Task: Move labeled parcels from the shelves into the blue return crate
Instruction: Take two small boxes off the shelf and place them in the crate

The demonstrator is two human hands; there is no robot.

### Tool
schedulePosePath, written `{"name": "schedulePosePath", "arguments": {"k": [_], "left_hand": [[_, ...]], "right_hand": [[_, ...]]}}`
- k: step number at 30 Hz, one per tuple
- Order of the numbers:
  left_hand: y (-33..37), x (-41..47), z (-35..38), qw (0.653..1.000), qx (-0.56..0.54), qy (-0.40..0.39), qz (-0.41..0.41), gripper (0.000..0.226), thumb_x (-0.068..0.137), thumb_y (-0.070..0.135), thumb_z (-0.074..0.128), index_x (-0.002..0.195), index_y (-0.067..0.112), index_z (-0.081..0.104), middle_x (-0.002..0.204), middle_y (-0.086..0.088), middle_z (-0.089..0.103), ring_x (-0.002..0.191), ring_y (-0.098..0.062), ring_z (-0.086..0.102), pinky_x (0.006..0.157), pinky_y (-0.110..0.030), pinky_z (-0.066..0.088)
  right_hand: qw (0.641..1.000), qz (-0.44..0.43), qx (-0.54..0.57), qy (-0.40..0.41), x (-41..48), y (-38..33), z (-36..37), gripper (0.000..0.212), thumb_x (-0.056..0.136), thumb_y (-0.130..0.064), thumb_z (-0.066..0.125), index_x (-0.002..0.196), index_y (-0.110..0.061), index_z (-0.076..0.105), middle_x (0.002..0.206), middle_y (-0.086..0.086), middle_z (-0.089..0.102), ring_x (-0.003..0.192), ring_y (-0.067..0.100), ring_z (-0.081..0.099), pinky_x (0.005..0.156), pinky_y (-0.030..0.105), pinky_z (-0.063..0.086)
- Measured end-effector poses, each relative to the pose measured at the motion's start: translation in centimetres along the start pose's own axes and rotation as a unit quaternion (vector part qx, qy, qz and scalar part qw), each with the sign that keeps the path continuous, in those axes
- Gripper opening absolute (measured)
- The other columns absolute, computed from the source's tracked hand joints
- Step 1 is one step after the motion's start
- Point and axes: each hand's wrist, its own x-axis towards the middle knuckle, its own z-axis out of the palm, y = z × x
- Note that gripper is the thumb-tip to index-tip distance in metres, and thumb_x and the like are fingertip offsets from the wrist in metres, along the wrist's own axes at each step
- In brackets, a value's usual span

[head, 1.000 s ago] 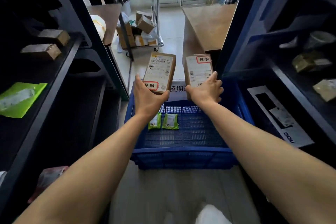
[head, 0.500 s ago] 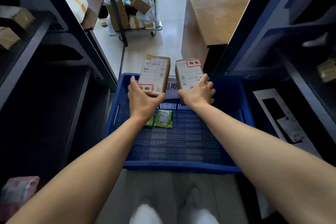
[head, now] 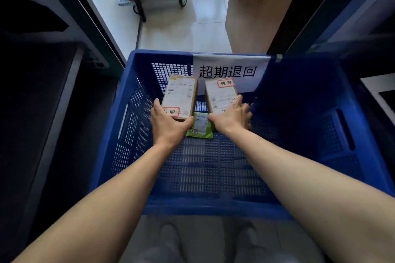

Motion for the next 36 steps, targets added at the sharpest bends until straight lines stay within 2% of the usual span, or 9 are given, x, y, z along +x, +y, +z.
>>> {"name": "schedulePosePath", "arguments": {"k": [4,8,13,21,28,31,36], "left_hand": [[-6.0,2.3,3.4,0.999,0.033,-0.006,-0.035,0.105,0.068,0.034,0.079,0.146,0.004,0.015,0.139,-0.017,0.034,0.129,-0.031,0.035,0.108,-0.041,0.031],[-11.0,5.6,7.0,0.997,0.063,-0.013,-0.046,0.103,0.068,0.035,0.079,0.145,0.005,0.016,0.137,-0.017,0.036,0.126,-0.031,0.037,0.104,-0.042,0.035],[-17.2,8.5,12.0,0.992,0.083,-0.040,-0.085,0.106,0.070,0.038,0.078,0.146,0.002,0.014,0.143,-0.019,0.032,0.132,-0.034,0.033,0.111,-0.043,0.031],[-27.0,10.5,19.4,0.974,0.139,-0.103,-0.143,0.108,0.071,0.040,0.076,0.146,-0.002,0.010,0.146,-0.022,0.027,0.135,-0.036,0.030,0.111,-0.039,0.025],[-32.4,10.8,23.2,0.970,0.128,-0.107,-0.175,0.108,0.071,0.040,0.077,0.147,0.003,0.010,0.146,-0.020,0.026,0.134,-0.036,0.031,0.111,-0.042,0.028],[-33.8,11.1,24.2,0.972,0.125,-0.095,-0.175,0.106,0.073,0.037,0.076,0.148,0.004,0.009,0.146,-0.019,0.025,0.134,-0.036,0.029,0.111,-0.042,0.026],[-36.4,10.3,25.2,0.974,0.112,-0.097,-0.173,0.106,0.071,0.033,0.078,0.147,0.003,0.010,0.143,-0.019,0.026,0.132,-0.036,0.031,0.110,-0.042,0.030]], "right_hand": [[0.999,0.015,-0.012,-0.039,3.3,1.9,6.6,0.106,0.069,-0.043,0.075,0.146,-0.013,0.009,0.143,0.016,0.027,0.130,0.037,0.028,0.102,0.051,0.035],[0.999,0.021,-0.013,-0.044,7.1,3.6,12.3,0.100,0.068,-0.041,0.077,0.142,-0.013,0.016,0.141,0.016,0.030,0.130,0.037,0.031,0.103,0.052,0.034],[0.998,0.029,0.001,-0.057,11.6,5.9,19.2,0.103,0.068,-0.038,0.078,0.144,-0.011,0.015,0.146,0.018,0.026,0.134,0.038,0.027,0.106,0.050,0.031],[0.987,0.086,-0.024,-0.130,15.8,10.7,30.4,0.113,0.073,-0.039,0.076,0.149,-0.008,-0.001,0.153,0.018,0.015,0.139,0.040,0.019,0.113,0.044,0.022],[0.984,0.100,-0.035,-0.146,17.6,12.5,35.0,0.112,0.074,-0.038,0.076,0.149,-0.010,-0.002,0.153,0.019,0.011,0.140,0.039,0.016,0.113,0.044,0.020],[0.985,0.101,-0.043,-0.135,17.8,13.3,36.7,0.109,0.073,-0.038,0.076,0.148,-0.011,0.001,0.151,0.018,0.015,0.137,0.038,0.020,0.111,0.044,0.025],[0.979,0.112,-0.060,-0.158,16.4,15.1,40.2,0.112,0.073,-0.038,0.076,0.149,-0.016,-0.003,0.150,0.018,0.016,0.136,0.038,0.023,0.110,0.045,0.027]]}}
